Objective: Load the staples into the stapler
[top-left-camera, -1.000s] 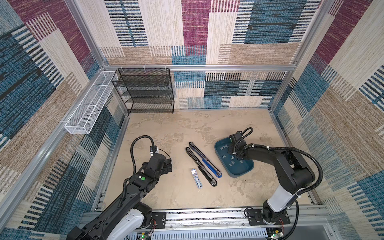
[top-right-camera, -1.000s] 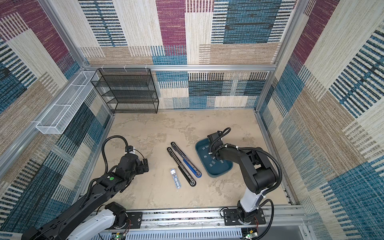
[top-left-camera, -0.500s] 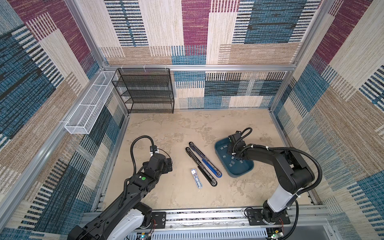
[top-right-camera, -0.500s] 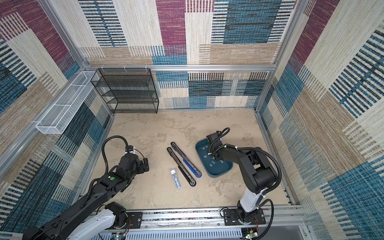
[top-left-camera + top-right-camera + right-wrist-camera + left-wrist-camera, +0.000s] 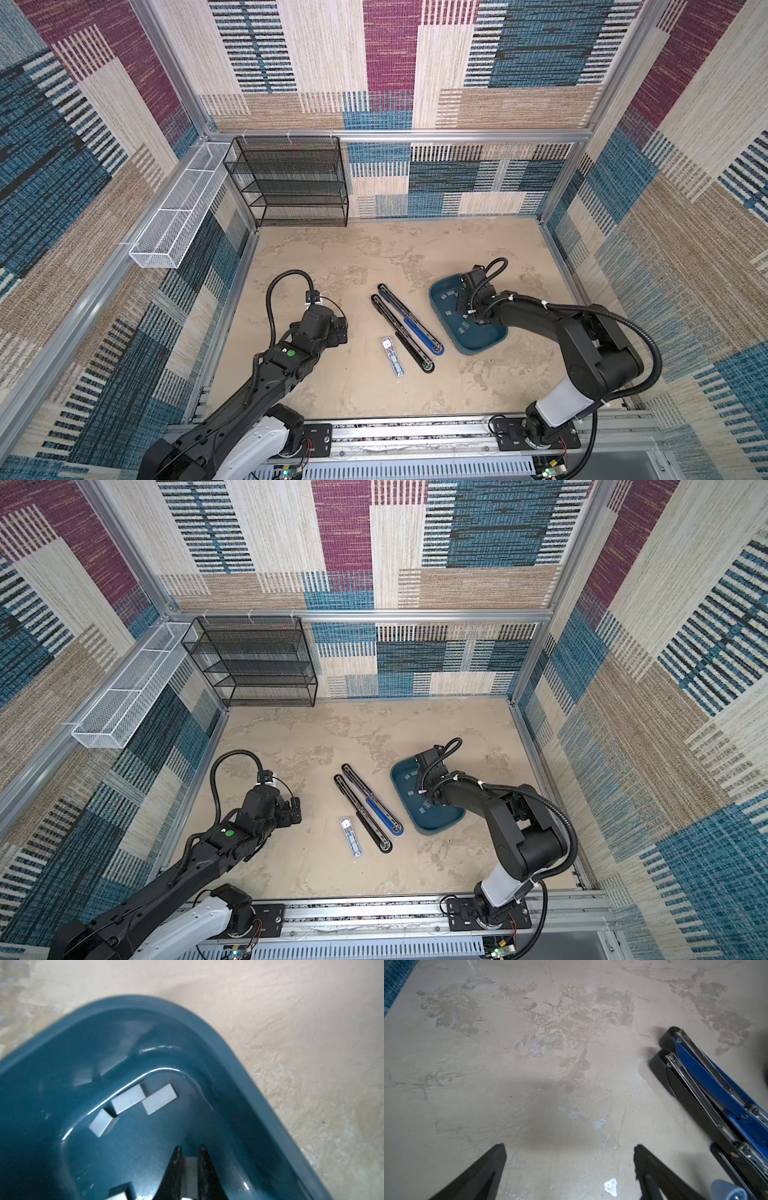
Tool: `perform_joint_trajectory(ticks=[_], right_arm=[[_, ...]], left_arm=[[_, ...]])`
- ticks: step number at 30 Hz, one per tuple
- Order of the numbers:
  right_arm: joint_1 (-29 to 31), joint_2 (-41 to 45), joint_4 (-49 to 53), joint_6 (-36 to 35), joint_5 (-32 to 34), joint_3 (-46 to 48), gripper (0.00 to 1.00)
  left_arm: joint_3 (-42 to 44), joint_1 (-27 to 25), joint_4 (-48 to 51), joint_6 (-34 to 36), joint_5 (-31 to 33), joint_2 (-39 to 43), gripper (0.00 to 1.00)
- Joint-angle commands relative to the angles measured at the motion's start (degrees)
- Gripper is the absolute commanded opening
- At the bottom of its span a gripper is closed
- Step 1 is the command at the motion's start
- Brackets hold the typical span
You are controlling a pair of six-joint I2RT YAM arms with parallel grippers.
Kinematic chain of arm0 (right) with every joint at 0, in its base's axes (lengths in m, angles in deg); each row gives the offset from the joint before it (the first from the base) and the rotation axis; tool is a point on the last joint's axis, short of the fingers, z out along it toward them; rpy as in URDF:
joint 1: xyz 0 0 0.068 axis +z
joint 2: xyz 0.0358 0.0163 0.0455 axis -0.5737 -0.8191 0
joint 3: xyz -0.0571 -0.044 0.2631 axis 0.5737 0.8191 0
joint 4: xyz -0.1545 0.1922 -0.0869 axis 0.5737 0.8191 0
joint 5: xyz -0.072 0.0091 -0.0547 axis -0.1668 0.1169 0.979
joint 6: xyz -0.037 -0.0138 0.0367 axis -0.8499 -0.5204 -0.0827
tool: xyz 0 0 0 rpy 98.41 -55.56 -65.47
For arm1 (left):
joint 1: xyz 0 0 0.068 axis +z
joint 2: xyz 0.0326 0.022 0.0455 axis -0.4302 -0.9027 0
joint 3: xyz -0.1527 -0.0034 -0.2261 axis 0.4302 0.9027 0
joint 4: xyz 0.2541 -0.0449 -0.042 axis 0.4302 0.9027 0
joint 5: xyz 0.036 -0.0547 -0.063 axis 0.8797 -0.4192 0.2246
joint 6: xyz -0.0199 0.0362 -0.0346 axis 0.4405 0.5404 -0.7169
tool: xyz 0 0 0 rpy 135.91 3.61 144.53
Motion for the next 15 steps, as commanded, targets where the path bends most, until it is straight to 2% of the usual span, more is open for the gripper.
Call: perform_joint_trajectory(ticks=[1, 5, 8, 13, 15], right_arm=[[0.9, 3.6, -1.0, -1.3, -0.9, 0.8, 0.15], [3.3, 8.6, 0.3, -1.6, 0.9, 1.3, 0.15], [4.9, 12.7, 1.7, -1.9, 2.1, 1.7, 0.15], [7.6, 20.9, -2.3, -4.2, -1.6, 5.8, 0.17], [10.1, 23.4, -3.2, -5.2, -0.9, 7.3, 0.17]], left_arm=[[-1.0, 0.1, -3.0, 3.3, -5.2, -1.7, 0.99], [-0.1, 0.1, -5.5, 5.4, -10.7, -1.5, 0.99], [0.5, 0.1, -6.3, 5.9, -12.2, -0.9, 0.99], [1.0, 0.2, -8.0, 6.9, -16.4, -0.7, 0.99], [1.3, 0.2, -8.4, 7.1, -17.2, -0.7, 0.99]])
